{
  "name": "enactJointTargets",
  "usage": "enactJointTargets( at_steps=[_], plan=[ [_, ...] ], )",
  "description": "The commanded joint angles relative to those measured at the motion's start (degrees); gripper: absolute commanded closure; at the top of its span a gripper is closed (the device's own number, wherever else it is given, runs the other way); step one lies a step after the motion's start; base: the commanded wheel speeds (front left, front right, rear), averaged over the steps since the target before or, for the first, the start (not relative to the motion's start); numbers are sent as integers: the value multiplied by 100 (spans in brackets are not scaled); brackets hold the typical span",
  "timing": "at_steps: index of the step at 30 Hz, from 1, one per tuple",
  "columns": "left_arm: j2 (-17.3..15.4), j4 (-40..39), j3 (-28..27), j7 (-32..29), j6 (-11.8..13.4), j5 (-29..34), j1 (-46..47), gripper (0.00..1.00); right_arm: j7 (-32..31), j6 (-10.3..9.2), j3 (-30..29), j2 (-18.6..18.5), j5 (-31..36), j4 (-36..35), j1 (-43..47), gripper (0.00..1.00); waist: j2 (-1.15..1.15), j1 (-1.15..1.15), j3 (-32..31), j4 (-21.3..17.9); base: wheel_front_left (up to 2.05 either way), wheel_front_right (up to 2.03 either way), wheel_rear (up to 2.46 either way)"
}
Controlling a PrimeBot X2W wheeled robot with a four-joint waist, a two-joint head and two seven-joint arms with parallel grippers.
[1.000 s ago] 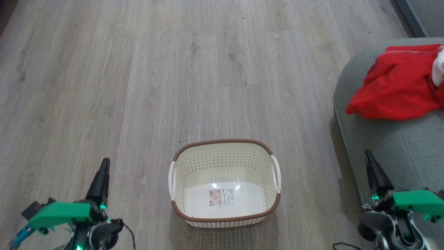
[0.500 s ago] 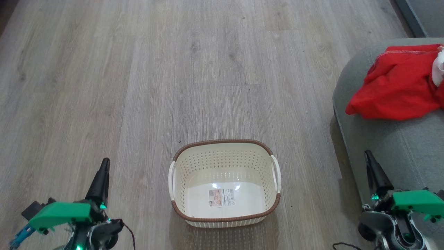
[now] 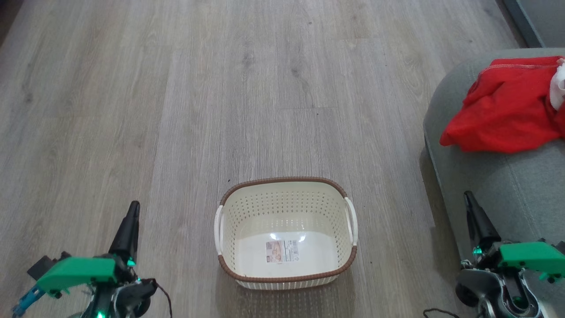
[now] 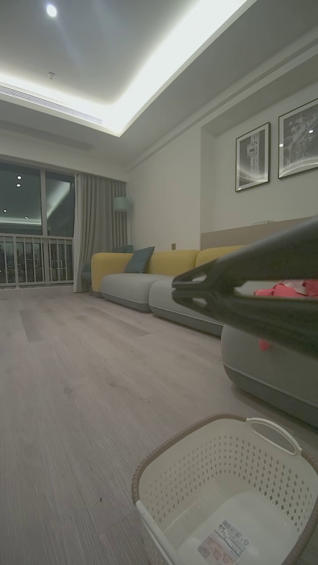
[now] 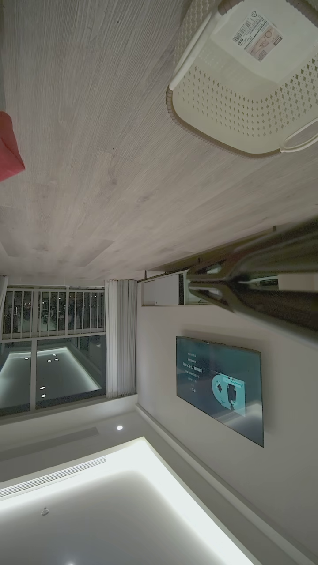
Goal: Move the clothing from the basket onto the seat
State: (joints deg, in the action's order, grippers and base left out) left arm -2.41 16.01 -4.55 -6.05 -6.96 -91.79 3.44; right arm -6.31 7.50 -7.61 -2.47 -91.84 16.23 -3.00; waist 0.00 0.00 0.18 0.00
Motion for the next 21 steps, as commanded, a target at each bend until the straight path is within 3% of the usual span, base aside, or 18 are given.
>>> enactJointTargets(
  at_steps=[1,21],
  plan=[
    [-47,-197,-196,-43,-53,-39,275,100,-17,-1,110,-41,-33,-221,-319,100,0,0,0,0,0,0,0],
    [-47,-197,-196,-43,-53,-39,275,100,-17,-1,110,-41,-33,-221,-319,100,0,0,0,0,0,0,0]
  ],
)
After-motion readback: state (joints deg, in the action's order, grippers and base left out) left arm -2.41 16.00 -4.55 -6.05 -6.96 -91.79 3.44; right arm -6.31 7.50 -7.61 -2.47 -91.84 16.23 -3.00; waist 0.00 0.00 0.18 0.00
